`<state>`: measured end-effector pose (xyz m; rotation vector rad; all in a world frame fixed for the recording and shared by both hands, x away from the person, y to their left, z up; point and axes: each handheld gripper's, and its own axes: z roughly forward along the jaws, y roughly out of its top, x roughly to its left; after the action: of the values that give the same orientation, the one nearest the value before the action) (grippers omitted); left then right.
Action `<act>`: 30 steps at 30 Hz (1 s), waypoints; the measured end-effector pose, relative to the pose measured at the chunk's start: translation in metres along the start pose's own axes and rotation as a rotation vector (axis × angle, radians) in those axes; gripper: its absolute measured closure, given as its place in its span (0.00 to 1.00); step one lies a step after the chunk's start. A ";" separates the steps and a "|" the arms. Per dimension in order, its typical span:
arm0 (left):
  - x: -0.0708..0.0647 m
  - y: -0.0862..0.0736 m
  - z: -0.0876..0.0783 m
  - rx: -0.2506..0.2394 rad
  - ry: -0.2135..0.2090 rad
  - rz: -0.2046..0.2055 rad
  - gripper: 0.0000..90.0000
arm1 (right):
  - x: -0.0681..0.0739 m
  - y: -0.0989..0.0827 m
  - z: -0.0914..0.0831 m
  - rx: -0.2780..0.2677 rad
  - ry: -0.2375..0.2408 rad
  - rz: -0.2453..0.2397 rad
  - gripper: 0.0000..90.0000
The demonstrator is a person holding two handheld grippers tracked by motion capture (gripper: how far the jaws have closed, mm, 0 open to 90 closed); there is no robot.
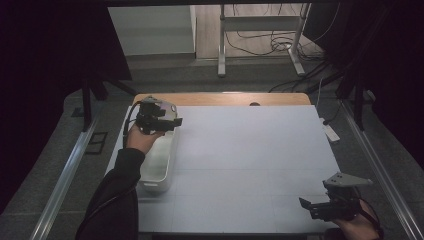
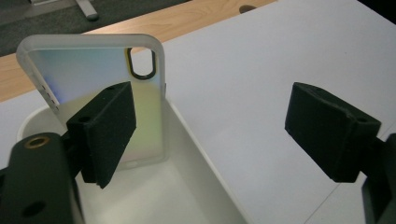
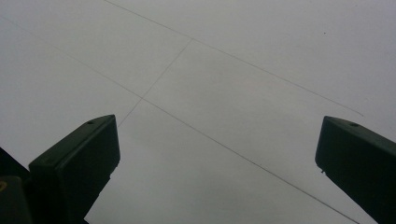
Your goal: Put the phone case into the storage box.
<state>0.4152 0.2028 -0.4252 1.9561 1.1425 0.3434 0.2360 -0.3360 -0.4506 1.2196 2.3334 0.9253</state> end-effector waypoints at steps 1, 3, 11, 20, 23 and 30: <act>-0.001 0.000 -0.001 0.001 -0.002 0.004 0.17 | 0.000 0.000 0.000 0.000 0.000 0.000 0.00; -0.003 0.000 -0.002 0.000 -0.002 0.009 0.15 | 0.000 0.000 0.000 -0.001 0.000 0.001 0.00; -0.007 -0.002 -0.007 -0.012 -0.008 0.017 0.11 | 0.000 0.000 0.000 -0.002 0.000 0.000 0.00; -0.010 -0.006 -0.012 -0.021 0.007 0.031 0.04 | 0.000 0.000 0.000 -0.002 0.000 0.001 0.00; -0.011 -0.008 -0.014 -0.020 0.013 0.036 0.03 | 0.000 0.000 0.000 -0.002 0.000 0.002 0.00; -0.013 -0.012 -0.018 -0.024 0.013 0.043 0.00 | -0.001 0.000 0.000 -0.004 0.000 0.005 0.00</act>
<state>0.3906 0.2047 -0.4209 1.9623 1.1011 0.3921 0.2360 -0.3366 -0.4504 1.2251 2.3283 0.9307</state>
